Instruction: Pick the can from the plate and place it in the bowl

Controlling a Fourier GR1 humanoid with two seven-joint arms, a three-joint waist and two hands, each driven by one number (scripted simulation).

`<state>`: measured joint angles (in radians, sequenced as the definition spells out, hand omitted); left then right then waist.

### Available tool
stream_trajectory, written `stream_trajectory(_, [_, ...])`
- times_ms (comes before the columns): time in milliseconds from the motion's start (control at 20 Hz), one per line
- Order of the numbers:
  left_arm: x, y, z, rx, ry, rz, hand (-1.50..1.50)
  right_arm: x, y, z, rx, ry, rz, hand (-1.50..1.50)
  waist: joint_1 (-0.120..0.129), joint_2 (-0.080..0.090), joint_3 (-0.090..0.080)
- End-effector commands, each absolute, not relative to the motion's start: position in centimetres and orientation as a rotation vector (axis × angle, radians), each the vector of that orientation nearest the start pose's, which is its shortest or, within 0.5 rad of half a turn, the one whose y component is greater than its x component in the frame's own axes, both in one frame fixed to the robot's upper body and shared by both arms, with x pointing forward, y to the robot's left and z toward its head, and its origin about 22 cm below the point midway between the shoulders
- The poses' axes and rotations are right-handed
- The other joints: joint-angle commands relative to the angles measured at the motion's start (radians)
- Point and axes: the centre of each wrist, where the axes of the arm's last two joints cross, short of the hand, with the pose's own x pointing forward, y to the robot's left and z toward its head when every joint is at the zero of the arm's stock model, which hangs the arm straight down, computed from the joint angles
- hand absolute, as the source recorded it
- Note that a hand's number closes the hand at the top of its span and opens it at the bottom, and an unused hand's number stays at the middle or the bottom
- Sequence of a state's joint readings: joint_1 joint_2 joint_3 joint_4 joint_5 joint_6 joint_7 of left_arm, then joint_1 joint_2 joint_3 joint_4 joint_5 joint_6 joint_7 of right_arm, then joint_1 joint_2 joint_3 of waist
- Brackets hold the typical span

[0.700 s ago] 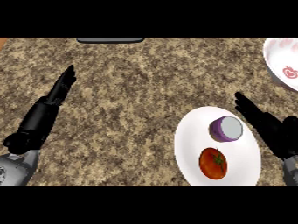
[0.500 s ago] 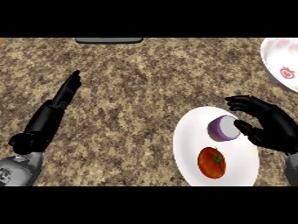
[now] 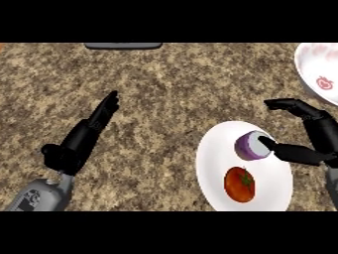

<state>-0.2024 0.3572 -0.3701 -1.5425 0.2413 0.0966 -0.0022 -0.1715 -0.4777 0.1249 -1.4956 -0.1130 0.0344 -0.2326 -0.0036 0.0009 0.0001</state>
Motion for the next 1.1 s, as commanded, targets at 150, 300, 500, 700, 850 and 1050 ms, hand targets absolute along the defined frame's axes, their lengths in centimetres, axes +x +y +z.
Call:
stream_trajectory(150, [26.7,21.7,3.2,-0.157,-1.594,-0.375,0.00,28.9,-28.9,8.1,-0.334,-1.792,0.886,-1.50,0.007,-0.002,-0.001])
stream_trajectory(300, [26.7,21.1,2.7,-0.177,-1.577,-0.378,0.00,30.1,-28.7,11.6,-0.472,-1.668,1.062,-1.50,0.008,-0.002,-0.003])
stream_trajectory(500, [26.1,20.4,2.1,-0.186,-1.565,-0.393,0.00,30.3,-28.8,14.3,-0.600,-1.345,1.349,-1.50,0.017,-0.005,-0.008])
stream_trajectory(700, [26.6,20.8,3.1,-0.170,-1.589,-0.374,0.00,29.9,-26.5,15.2,-0.492,-1.087,1.523,-1.50,0.016,-0.006,-0.006])
stream_trajectory(850, [26.2,19.5,2.8,-0.177,-1.592,-0.396,0.00,31.0,-25.1,19.0,-0.466,-0.996,1.556,-1.50,0.020,-0.005,-0.005])
stream_trajectory(1050, [25.8,20.0,2.7,-0.174,-1.589,-0.380,0.00,30.3,-22.8,19.2,-0.414,-0.907,1.585,-1.50,0.006,-0.005,-0.002])
